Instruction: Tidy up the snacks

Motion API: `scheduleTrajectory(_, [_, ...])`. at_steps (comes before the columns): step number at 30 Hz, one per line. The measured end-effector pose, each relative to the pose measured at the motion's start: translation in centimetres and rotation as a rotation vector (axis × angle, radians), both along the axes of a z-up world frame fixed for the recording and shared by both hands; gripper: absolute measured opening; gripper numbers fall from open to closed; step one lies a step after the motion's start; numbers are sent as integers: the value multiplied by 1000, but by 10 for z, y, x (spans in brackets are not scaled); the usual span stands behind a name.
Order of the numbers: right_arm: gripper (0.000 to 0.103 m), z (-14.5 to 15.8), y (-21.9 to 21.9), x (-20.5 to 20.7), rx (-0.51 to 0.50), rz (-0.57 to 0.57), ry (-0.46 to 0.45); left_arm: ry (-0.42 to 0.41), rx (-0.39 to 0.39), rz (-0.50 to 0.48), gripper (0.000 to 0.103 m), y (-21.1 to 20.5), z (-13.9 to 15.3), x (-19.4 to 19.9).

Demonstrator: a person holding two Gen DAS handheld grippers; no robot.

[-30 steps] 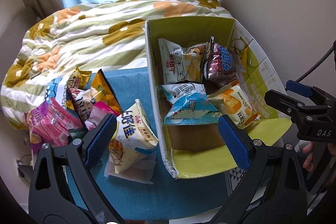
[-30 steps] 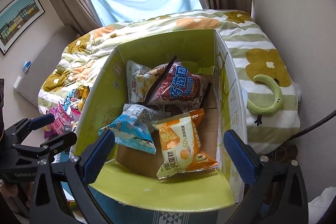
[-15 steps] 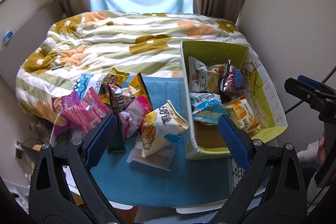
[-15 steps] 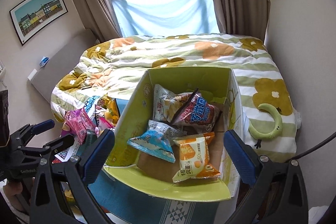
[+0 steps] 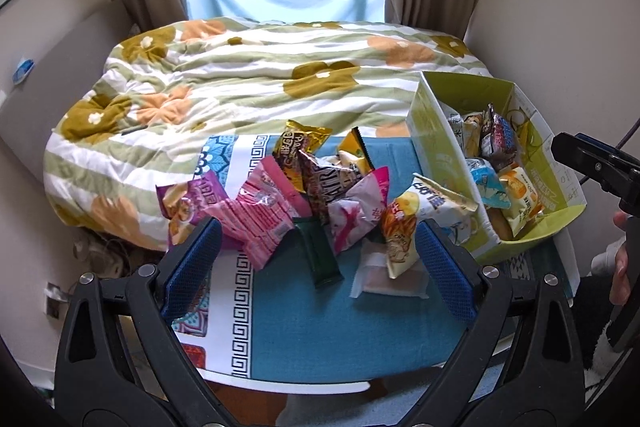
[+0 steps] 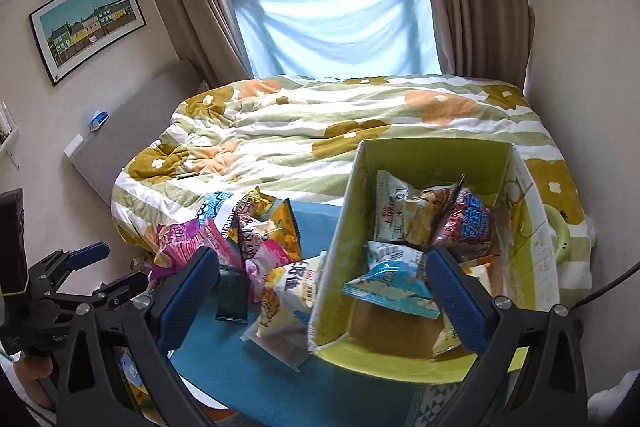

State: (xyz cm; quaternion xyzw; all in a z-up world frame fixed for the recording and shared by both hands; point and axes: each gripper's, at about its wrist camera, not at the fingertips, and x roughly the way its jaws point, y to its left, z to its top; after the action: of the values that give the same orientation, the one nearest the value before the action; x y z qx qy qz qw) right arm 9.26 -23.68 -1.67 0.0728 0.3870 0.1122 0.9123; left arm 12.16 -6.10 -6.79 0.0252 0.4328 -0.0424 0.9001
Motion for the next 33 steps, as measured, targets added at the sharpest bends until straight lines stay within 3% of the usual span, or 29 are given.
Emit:
scheduleTrajectory(11, [103, -48, 87, -11, 49, -205, 94, 82, 44, -184, 96, 68, -40, 40])
scheduleTrajectory(20, [103, -96, 104, -14, 66, -423, 152, 115, 254, -385, 96, 55, -104, 77])
scheduleTrajectory(26, [103, -127, 110, -10, 57, -503, 165, 117, 390, -451, 96, 40, -146, 97])
scheduleTrajectory(33, [103, -149, 114, -6, 52, -553, 150, 152, 442, -486, 96, 31, -174, 110])
